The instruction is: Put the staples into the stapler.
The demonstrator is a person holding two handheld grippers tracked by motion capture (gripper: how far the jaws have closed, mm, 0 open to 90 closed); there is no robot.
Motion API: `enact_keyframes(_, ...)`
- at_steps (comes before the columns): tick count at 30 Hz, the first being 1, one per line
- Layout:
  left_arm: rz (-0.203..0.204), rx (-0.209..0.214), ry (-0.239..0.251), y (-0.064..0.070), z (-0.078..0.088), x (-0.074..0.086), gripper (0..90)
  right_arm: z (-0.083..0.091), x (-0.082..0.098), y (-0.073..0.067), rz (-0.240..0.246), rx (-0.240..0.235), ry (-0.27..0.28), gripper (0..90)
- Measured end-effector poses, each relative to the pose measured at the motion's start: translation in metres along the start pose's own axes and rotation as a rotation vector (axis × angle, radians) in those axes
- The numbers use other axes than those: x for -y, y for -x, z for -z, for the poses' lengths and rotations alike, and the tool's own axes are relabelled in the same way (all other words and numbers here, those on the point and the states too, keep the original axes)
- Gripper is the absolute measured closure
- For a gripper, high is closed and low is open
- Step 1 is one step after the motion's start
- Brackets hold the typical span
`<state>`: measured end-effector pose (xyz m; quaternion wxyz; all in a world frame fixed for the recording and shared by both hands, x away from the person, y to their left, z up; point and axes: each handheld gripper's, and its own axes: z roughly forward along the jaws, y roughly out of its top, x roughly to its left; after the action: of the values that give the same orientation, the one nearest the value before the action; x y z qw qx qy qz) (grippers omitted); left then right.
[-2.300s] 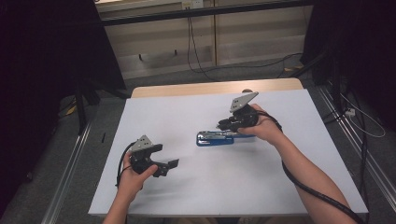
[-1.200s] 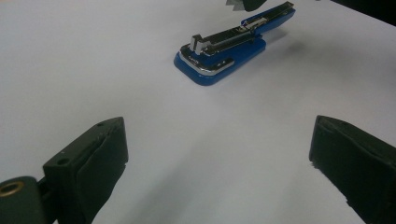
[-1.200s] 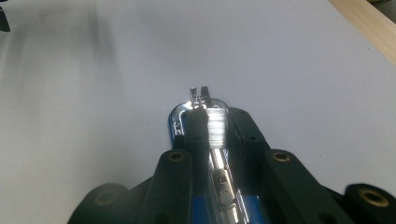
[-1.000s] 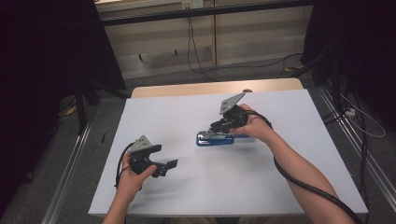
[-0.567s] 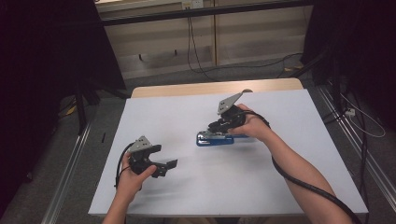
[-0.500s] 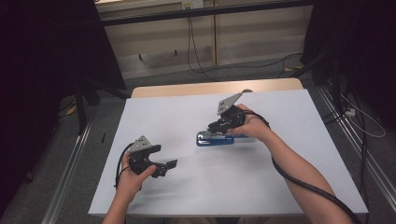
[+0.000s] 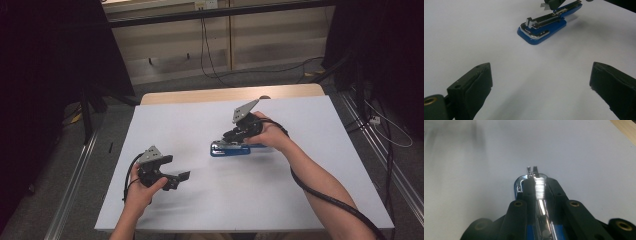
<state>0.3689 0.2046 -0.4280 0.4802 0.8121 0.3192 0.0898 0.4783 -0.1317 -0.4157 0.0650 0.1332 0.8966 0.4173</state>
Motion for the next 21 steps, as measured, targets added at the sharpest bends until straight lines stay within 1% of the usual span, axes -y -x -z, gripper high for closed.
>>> enact_keyframes(8,0.003,0.000,0.001,0.000,0.001,0.000,4.7,-0.006,-0.002,-0.002,0.010,-0.012,-0.004,79.5)
enact_keyframes(16,-0.001,-0.001,-0.001,0.000,0.000,0.000,4.6,-0.011,-0.004,0.000,0.033,-0.019,-0.017,79.5)
enact_keyframes(21,0.001,-0.003,-0.003,0.000,0.001,0.000,4.7,-0.015,-0.003,0.001,0.031,-0.023,-0.018,79.5)
